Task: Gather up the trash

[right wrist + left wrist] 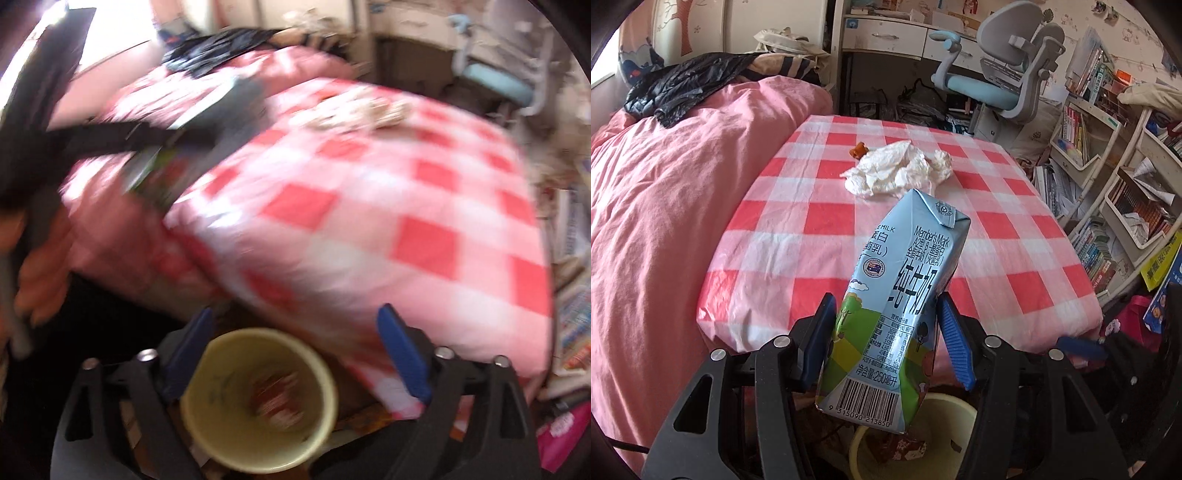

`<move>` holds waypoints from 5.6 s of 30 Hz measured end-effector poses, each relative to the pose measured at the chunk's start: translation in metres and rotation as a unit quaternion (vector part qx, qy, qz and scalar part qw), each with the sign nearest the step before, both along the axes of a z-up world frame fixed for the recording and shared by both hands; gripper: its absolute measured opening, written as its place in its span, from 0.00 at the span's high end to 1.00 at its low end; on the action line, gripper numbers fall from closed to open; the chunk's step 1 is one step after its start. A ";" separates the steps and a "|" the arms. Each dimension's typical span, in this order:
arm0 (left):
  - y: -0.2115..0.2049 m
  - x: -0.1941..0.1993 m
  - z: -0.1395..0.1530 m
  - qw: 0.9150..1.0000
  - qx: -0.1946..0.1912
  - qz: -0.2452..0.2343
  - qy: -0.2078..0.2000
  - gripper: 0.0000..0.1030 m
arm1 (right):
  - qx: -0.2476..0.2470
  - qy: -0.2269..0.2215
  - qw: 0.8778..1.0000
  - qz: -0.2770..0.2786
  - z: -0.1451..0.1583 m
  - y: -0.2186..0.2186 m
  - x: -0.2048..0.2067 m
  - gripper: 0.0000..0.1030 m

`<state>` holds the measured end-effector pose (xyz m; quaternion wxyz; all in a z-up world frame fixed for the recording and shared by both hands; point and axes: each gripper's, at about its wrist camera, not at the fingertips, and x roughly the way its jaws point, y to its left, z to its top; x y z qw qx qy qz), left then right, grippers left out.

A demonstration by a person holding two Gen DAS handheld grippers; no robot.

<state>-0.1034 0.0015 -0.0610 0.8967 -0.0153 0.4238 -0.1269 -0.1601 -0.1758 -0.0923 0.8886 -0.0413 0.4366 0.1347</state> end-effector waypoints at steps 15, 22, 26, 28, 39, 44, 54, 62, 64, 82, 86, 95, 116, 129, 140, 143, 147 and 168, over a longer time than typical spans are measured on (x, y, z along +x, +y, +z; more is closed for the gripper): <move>-0.036 -0.087 -0.075 0.990 0.027 -0.043 0.135 0.29 | -0.036 -0.089 0.990 -0.104 0.026 -0.033 0.001 0.07; -0.029 -0.089 -0.060 0.996 0.038 -0.011 0.082 0.18 | -0.038 -0.098 0.989 -0.107 0.028 -0.031 0.001 0.07; -0.025 -0.085 -0.048 0.997 0.054 0.018 0.045 0.13 | -0.042 -0.100 0.989 -0.103 0.027 -0.027 0.001 0.07; -0.021 -0.083 -0.042 0.997 0.058 0.032 0.029 0.12 | -0.044 -0.102 0.989 -0.102 0.027 -0.026 0.001 0.07; -0.006 -0.079 -0.016 0.994 0.064 0.083 -0.041 0.07 | -0.034 -0.109 0.988 -0.101 0.029 -0.023 0.000 0.07; 0.000 -0.070 0.000 0.993 0.050 0.093 -0.054 0.07 | -0.020 -0.122 0.987 -0.105 0.041 -0.024 0.003 0.07; 0.014 -0.008 0.044 0.988 0.033 0.115 -0.093 0.07 | -0.082 -0.179 0.975 -0.104 0.078 -0.008 0.052 0.07; 0.028 0.062 0.067 0.982 0.033 0.148 -0.111 0.07 | -0.122 -0.183 0.966 -0.137 0.076 -0.005 0.081 0.07; 0.029 0.076 0.067 0.981 0.030 0.155 -0.111 0.07 | -0.128 -0.176 0.966 -0.143 0.073 -0.005 0.084 0.07; 0.019 0.101 0.038 0.984 0.043 0.156 -0.071 0.07 | -0.130 -0.156 0.969 -0.144 0.070 -0.006 0.088 0.07; 0.020 0.101 0.036 0.984 0.042 0.158 -0.068 0.07 | -0.131 -0.154 0.969 -0.144 0.069 -0.007 0.088 0.07; 0.019 0.103 0.034 0.984 0.043 0.157 -0.067 0.07 | -0.118 -0.153 0.972 -0.135 0.069 -0.008 0.088 0.07; 0.005 0.115 0.039 0.985 0.058 0.142 -0.077 0.07 | -0.013 -0.148 0.983 -0.103 0.067 -0.015 0.098 0.07; -0.002 0.124 0.038 0.987 0.058 0.130 -0.072 0.07 | 0.002 -0.148 0.984 -0.100 0.066 -0.015 0.104 0.07; -0.003 0.126 0.036 0.988 0.057 0.126 -0.069 0.07 | 0.000 -0.146 0.985 -0.094 0.064 -0.013 0.106 0.07; -0.003 0.126 0.037 0.988 0.053 0.125 -0.069 0.07 | 0.000 -0.146 0.985 -0.094 0.064 -0.013 0.106 0.07; -0.004 0.126 0.038 0.989 0.045 0.126 -0.067 0.07 | 0.001 -0.146 0.985 -0.094 0.064 -0.013 0.106 0.07; 0.004 0.131 0.041 0.989 0.033 0.127 -0.066 0.07 | 0.000 -0.141 0.985 -0.096 0.061 -0.012 0.109 0.07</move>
